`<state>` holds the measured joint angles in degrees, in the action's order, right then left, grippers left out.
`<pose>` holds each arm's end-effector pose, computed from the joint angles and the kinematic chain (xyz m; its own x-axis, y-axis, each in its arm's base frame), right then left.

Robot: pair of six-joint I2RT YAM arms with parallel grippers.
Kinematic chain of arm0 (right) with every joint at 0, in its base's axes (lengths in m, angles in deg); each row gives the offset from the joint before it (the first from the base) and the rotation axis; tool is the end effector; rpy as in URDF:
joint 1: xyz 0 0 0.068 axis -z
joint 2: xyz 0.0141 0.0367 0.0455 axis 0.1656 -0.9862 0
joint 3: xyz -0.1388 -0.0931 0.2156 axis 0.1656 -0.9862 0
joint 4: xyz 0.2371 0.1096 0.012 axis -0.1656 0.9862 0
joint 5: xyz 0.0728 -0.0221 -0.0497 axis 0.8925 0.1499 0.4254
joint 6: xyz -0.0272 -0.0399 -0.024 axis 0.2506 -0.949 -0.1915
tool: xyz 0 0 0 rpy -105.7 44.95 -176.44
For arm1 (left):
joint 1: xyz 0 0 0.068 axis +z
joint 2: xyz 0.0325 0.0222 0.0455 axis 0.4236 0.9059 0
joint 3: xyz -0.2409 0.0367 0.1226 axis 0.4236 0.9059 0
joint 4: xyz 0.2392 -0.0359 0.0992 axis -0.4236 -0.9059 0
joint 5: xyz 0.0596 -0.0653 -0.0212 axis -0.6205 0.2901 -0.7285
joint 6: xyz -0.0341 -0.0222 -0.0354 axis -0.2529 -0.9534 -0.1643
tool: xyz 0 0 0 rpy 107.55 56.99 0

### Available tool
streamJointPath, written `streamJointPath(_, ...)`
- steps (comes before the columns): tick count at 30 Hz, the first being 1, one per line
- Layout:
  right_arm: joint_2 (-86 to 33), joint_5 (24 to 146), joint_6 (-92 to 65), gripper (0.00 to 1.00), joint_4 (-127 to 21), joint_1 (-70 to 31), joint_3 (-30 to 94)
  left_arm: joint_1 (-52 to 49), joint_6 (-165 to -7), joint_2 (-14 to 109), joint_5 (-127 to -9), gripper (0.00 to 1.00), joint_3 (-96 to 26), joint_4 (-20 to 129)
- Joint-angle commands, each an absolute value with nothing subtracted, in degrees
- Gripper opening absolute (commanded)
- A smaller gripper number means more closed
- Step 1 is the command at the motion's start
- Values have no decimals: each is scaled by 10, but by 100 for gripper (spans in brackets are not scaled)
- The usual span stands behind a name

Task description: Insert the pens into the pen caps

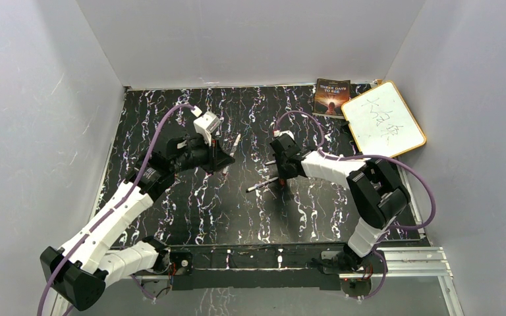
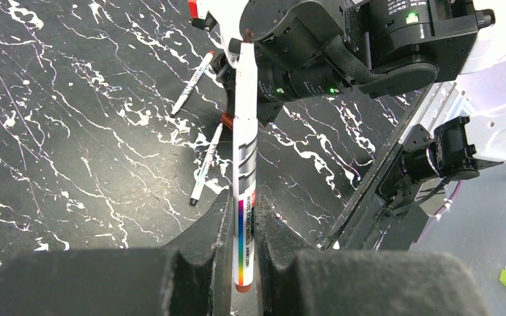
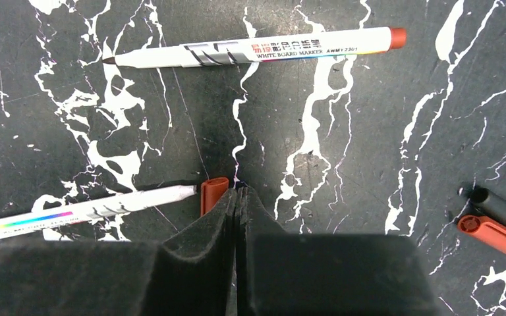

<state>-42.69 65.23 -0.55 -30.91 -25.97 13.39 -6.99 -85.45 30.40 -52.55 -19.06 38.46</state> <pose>0.2723 0.1847 0.1653 -0.8488 -0.1993 -0.4897 -0.2121 0.9768 -0.0299 0.1872 -0.1340 0.3596 -0.3897 0.0323 -0.9204 0.7502 0.5908 -0.2969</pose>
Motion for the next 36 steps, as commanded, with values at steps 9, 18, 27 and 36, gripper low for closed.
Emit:
streamJointPath(9, -366, 654, -8, 38, -292, -263, 158, -69, -871, 287, -520, 0, -186, 398)
streamJointPath(18, -377, 670, -8, 39, -309, -271, 136, -69, -877, 291, -513, 0, -193, 402)
streamJointPath(27, -402, 667, -11, 38, -315, -274, 138, -69, -875, 282, -525, 0, -198, 385)
streamJointPath(36, -388, 670, -12, 38, -328, -274, 107, -69, -881, 290, -518, 0, -189, 397)
